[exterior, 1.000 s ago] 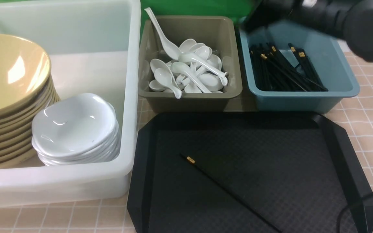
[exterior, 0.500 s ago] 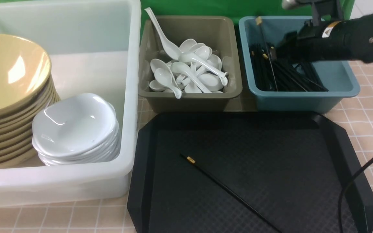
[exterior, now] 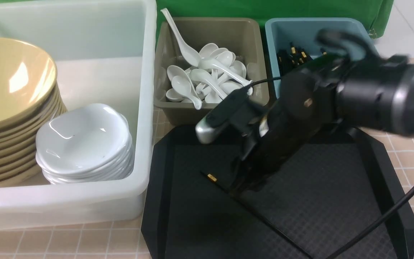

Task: On brown table put chopsticks spoon bowls plates into blue grey white boxes.
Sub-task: 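Grasp the chopsticks with the right gripper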

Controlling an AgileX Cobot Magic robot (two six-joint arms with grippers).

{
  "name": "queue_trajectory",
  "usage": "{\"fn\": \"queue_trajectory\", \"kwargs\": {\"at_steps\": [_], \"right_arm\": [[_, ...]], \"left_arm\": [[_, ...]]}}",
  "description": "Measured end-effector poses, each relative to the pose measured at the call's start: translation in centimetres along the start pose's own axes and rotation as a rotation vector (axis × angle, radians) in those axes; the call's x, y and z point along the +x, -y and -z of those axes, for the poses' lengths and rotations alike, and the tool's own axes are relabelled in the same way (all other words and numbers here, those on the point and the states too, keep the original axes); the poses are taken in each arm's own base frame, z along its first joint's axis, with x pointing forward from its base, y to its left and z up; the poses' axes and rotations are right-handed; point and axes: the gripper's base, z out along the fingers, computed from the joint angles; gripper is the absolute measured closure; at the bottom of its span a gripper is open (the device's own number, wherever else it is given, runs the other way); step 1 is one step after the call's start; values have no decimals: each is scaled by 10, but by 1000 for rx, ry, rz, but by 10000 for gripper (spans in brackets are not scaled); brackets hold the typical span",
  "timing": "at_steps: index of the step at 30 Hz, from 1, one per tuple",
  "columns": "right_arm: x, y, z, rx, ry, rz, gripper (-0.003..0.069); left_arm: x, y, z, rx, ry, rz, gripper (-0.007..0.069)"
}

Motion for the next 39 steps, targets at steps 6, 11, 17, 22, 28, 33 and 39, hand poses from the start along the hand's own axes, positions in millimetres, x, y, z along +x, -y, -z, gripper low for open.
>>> {"fn": "queue_trajectory", "kwargs": {"at_steps": [6, 11, 17, 22, 28, 33, 39], "right_arm": [[-3, -2, -18, 4, 9, 16, 307], [3, -1, -54, -7, -57, 35, 307], [1, 1, -70, -7, -70, 38, 326], [0, 1, -70, -6, -76, 41, 436], [4, -1, -53, -20, -92, 36, 592], [-4, -3, -2, 2, 22, 53, 592], [-12, 1, 89, 93, 316, 79, 593]], "left_arm": [[0, 0, 0, 1, -1, 0, 617], [0, 0, 0, 5, -4, 6, 617], [1, 1, 0, 7, -6, 12, 617], [0, 1, 0, 6, -5, 12, 617], [0, 1, 0, 6, -5, 12, 617], [0, 0, 0, 5, -5, 12, 617], [0, 0, 0, 5, -5, 13, 617]]}}
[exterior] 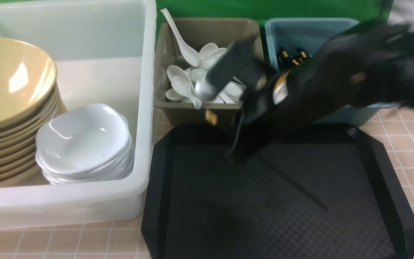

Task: On brown table put chopsticks spoon bowls plates into blue grey white boxes.

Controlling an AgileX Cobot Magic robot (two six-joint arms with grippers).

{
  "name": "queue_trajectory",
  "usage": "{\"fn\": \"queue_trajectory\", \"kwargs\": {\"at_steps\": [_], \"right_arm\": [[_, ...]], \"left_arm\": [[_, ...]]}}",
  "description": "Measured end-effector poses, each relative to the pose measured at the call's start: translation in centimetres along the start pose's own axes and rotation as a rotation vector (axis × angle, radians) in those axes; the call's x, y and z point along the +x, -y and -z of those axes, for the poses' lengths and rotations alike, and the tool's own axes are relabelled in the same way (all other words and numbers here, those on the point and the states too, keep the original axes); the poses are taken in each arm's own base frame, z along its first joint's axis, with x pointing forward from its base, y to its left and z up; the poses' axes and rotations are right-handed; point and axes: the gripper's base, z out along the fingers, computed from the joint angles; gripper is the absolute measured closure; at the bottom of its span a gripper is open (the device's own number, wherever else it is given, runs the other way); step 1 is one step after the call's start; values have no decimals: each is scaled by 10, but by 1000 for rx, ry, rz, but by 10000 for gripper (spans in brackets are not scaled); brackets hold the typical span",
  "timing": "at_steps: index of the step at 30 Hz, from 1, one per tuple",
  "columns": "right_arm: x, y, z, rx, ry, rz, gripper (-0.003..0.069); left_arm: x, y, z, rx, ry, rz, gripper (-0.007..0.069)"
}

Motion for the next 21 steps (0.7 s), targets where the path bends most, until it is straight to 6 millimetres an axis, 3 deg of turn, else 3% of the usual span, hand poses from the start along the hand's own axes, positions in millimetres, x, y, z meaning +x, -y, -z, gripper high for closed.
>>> {"fn": "queue_trajectory", "kwargs": {"at_steps": [1, 3, 4, 6, 9, 10, 12, 16, 19, 21], "right_arm": [[-10, 13, 23, 74, 130, 8, 594], [-19, 34, 44, 176, 296, -4, 594], [-20, 36, 46, 187, 313, -6, 594], [-28, 70, 62, 339, 518, -27, 594], [-28, 107, 62, 473, 666, -64, 594], [-24, 122, 55, 515, 698, -85, 594], [-19, 134, 46, 537, 710, -114, 594], [16, 173, -14, 526, 604, -301, 578], [42, 180, -47, 472, 466, -440, 515], [48, 180, -54, 452, 407, -475, 463]], "left_arm": [[0, 0, 0, 0, 0, 0, 617], [0, 0, 0, 0, 0, 0, 617], [0, 0, 0, 0, 0, 0, 617], [0, 0, 0, 0, 0, 0, 617], [0, 0, 0, -1, 0, -1, 617], [0, 0, 0, -1, 0, -1, 617], [0, 0, 0, -1, 0, -1, 617], [0, 0, 0, -1, 0, 1, 617], [0, 0, 0, -1, 0, 1, 617], [0, 0, 0, -1, 0, 1, 617]]}}
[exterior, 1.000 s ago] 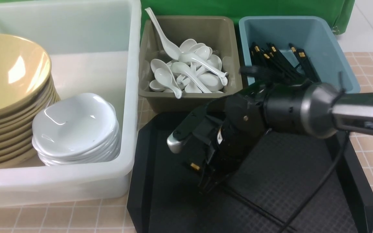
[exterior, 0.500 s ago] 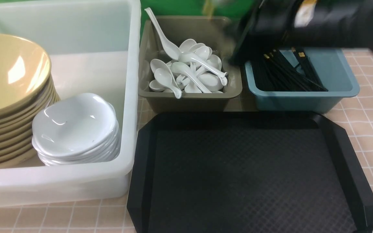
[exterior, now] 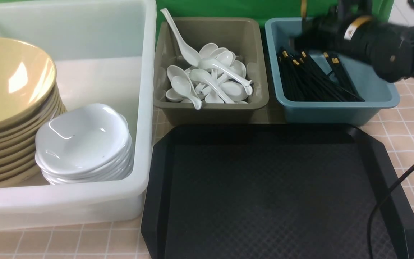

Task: On brown table put chopsticks spoon bowls plates into blue grey white boxes.

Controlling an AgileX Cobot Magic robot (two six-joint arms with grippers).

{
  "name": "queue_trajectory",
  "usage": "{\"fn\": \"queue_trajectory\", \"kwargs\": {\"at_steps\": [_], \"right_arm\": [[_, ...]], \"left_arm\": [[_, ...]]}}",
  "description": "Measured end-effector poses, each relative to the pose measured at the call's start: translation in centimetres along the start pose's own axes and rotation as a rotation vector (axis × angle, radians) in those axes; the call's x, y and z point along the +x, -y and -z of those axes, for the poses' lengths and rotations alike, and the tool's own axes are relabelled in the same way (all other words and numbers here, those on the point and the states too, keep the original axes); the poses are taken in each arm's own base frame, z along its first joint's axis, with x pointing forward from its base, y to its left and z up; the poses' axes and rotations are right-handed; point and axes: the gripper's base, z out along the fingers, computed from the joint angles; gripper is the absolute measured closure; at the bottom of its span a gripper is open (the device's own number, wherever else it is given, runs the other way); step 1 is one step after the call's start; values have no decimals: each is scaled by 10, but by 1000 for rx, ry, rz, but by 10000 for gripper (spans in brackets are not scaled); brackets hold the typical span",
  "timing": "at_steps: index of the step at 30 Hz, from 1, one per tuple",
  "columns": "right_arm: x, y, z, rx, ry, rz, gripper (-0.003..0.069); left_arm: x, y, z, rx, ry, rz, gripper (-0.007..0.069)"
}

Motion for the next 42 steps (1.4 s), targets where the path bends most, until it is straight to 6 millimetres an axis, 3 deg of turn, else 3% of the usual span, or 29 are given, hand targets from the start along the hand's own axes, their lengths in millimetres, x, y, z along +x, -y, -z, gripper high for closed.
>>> {"fn": "queue_trajectory", "kwargs": {"at_steps": [4, 9, 13, 17, 18, 20, 23, 25, 26, 27, 30, 32, 33, 34, 37, 42], "right_arm": [[-2, 0, 9, -1, -54, -12, 357], [-22, 0, 42, -3, -100, 7, 338], [-54, 0, 88, -4, -37, 92, 423], [-87, 0, 147, 5, 91, 163, 552], [-89, 0, 150, 6, 97, 163, 557], [-106, 0, 196, 21, 209, 207, 616], [-108, 1, 245, 49, 350, 269, 623], [-98, 1, 285, 74, 463, 301, 623], [-98, 1, 294, 80, 493, 304, 623], [-80, 0, 316, 92, 547, 311, 623], [-46, 0, 345, 104, 601, 319, 623], [-14, 0, 347, 98, 571, 320, 623], [-10, 0, 350, 99, 576, 320, 623], [7, 0, 349, 94, 554, 316, 623], [63, -1, 334, 54, 449, 226, 622], [119, -2, 311, 1, 292, 6, 622]], "left_arm": [[0, 0, 0, 0, 0, 0, 617], [0, 0, 0, 0, 0, 0, 617], [0, 0, 0, 0, 0, 0, 617], [-1, -1, 0, -7, 6, 0, 617], [-1, -1, 0, -7, 6, 0, 617], [-1, -1, 0, -15, 13, -1, 617], [-1, -2, 0, -26, 14, -19, 617], [-1, -3, 0, -28, 12, -26, 617], [-1, -2, 0, -27, 11, -26, 617], [-1, -2, 0, -24, 7, -29, 617], [0, -2, 0, -20, 3, -29, 617], [0, -2, 0, -18, 0, -29, 617], [0, -2, 0, -18, 0, -29, 617], [0, -2, 0, -18, 0, -29, 617], [1, -1, 0, -10, -7, -29, 617], [1, -1, 0, -8, -9, -30, 617]]}}
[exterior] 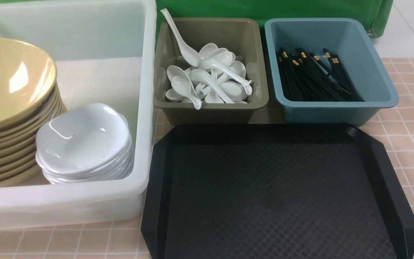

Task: On brown table put chopsticks spoon bowls plates into blue grey white boxes.

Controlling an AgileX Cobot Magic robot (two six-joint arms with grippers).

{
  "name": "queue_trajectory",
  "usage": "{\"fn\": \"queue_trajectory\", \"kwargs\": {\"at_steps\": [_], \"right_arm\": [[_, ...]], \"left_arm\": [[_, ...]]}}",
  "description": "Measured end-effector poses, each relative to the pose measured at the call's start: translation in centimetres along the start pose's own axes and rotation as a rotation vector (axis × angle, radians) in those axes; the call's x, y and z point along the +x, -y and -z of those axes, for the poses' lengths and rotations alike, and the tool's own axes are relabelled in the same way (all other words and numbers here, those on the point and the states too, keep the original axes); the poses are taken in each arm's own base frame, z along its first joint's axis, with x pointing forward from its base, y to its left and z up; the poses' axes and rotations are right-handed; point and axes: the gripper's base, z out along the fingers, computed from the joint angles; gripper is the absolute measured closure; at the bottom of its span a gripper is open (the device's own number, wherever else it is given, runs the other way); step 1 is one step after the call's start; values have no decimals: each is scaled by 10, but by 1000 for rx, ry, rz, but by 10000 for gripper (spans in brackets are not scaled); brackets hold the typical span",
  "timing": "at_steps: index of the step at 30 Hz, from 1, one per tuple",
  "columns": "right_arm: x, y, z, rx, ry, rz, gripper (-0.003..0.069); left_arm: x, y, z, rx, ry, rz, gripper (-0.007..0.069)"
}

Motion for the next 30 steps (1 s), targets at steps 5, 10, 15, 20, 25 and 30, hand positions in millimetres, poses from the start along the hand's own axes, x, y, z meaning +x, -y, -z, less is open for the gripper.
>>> {"fn": "queue_trajectory", "kwargs": {"at_steps": [5, 10, 15, 20, 25, 30], "right_arm": [[45, -1, -2, 15, -131, -266, 619], [75, 0, 1, 43, -216, -306, 616], [88, 0, 3, 52, -224, -313, 614], [83, 5, 13, 89, -30, -262, 610], [81, 11, 33, 204, 71, -201, 610], [92, 13, 37, 267, -32, -123, 610]], "left_arm": [[0, 0, 0, 0, 0, -2, 617], [0, 0, 0, 0, 0, -2, 617], [0, 0, 0, 0, 0, -2, 617], [0, 0, 0, 0, 0, -2, 617], [0, 0, 0, 3, -4, -2, 617], [1, 1, 0, 15, -14, -2, 617]]}}
